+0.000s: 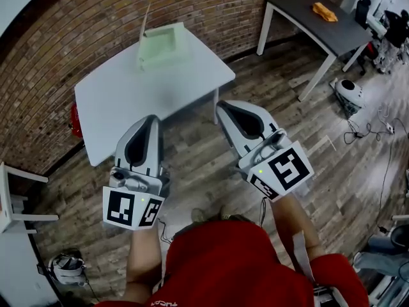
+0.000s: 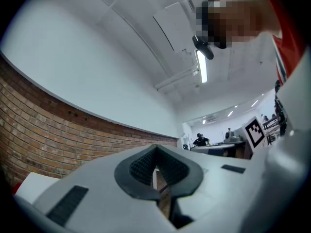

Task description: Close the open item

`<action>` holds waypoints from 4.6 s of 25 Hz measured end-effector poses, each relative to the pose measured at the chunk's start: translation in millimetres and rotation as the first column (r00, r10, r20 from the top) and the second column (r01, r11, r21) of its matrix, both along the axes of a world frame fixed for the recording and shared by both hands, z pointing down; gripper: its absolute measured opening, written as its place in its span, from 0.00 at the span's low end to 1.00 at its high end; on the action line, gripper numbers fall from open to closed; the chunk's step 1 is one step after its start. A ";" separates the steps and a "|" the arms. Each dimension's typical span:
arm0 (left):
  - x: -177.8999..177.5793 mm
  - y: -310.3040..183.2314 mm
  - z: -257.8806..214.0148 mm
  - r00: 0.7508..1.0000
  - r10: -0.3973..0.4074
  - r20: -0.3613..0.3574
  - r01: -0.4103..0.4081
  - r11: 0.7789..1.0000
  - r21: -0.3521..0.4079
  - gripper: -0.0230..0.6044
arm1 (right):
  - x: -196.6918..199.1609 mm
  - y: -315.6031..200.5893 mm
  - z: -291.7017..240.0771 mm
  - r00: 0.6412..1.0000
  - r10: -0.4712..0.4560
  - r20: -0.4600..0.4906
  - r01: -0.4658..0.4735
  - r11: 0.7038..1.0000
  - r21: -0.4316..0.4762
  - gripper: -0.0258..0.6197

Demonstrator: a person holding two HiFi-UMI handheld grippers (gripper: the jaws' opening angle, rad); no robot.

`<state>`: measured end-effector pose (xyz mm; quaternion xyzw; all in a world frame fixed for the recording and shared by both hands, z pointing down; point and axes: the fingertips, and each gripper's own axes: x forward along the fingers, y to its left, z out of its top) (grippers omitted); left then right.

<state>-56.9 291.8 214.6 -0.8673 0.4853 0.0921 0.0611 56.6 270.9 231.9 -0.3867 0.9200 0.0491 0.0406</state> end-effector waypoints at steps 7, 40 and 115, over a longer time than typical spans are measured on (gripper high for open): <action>8.7 -9.9 1.2 1.000 -0.027 0.006 0.027 1.000 -0.006 0.06 | 13.9 -9.4 0.3 1.000 -0.004 0.021 0.004 1.000 -0.014 0.09; -5.1 -119.3 14.5 0.991 -0.135 0.023 0.135 0.991 0.000 0.06 | 11.3 -109.8 8.3 0.997 -0.076 -0.035 0.075 0.997 -0.009 0.09; -106.8 -480.2 151.4 0.871 -0.258 0.418 0.336 0.934 -0.123 0.25 | -90.5 -511.8 127.5 0.980 -0.111 -0.165 0.059 0.955 -0.291 0.10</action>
